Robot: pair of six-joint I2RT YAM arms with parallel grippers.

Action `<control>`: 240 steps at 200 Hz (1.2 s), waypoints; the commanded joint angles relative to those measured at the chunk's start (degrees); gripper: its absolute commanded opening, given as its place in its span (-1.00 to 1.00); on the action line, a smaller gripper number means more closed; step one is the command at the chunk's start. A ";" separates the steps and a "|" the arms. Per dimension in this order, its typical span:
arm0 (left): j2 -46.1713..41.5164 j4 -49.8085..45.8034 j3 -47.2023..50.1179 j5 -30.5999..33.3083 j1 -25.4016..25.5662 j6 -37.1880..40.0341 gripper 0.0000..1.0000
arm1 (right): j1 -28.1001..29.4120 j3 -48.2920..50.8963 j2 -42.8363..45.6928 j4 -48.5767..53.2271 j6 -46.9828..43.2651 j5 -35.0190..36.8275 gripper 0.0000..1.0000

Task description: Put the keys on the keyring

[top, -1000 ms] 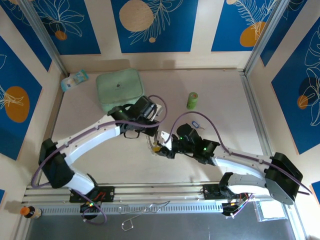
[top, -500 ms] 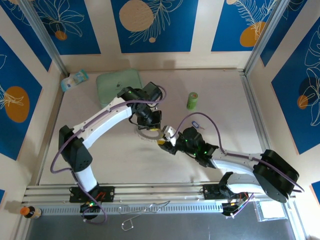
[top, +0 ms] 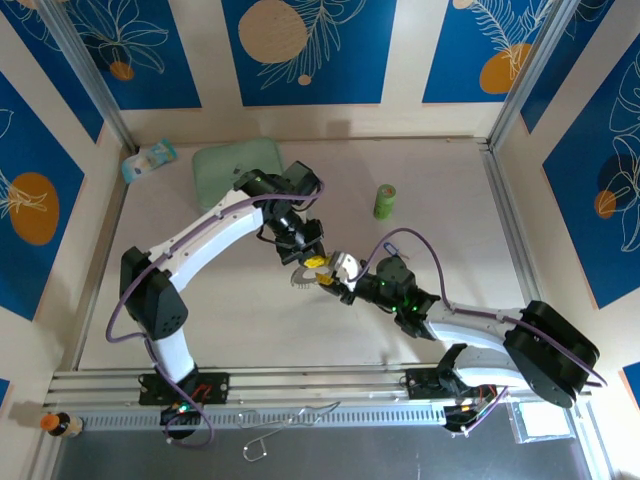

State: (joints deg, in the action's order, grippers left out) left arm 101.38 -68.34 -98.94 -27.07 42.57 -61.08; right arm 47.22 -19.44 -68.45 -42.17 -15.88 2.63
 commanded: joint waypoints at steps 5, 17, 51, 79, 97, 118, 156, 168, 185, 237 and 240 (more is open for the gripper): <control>0.11 0.21 -0.83 -5.85 -0.22 -4.63 -1.00 | -0.13 0.55 2.29 -4.66 -4.70 1.46 -0.38; -0.02 0.52 -0.35 -6.13 -0.20 -5.62 -1.00 | 0.10 0.70 2.50 -5.25 -5.19 2.25 -0.38; -1.04 3.11 2.52 -7.40 -0.25 -8.80 -1.00 | 0.52 0.99 3.11 -5.95 -5.48 4.64 -0.38; -1.70 4.12 4.23 -7.25 -0.20 -10.90 -1.00 | 0.89 1.32 3.56 -6.34 -6.01 6.92 -0.42; -1.77 3.40 4.20 -6.48 -0.21 -11.21 -1.00 | 1.16 1.68 4.20 -6.28 -6.18 7.90 -0.44; -2.06 3.47 4.46 -5.64 -0.37 -12.29 -1.00 | 1.49 2.21 5.27 -6.19 -6.70 8.94 -0.44; -2.29 4.79 5.10 -5.56 -0.95 -13.89 -1.00 | 1.99 2.65 6.66 -4.98 -6.97 8.41 -0.48; -2.21 5.57 5.28 -6.02 -0.99 -14.40 -1.00 | 2.08 2.44 6.49 -4.47 -7.11 8.30 -0.57; -2.26 5.28 4.98 -5.75 -1.20 -14.40 -1.00 | 2.18 2.52 6.24 -4.24 -7.32 8.51 -0.59; -2.92 4.97 5.46 -5.13 -1.61 -14.42 -1.00 | 2.26 3.18 7.15 -1.82 -8.41 8.97 -0.55; -2.93 4.97 5.50 -5.11 -1.62 -14.42 -1.00 | 2.26 3.25 7.32 -1.58 -8.43 8.90 -0.55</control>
State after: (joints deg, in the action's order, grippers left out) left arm 100.77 -62.11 -94.24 -31.94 41.50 -72.40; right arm 49.12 -16.86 -62.98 -43.09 -23.03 10.55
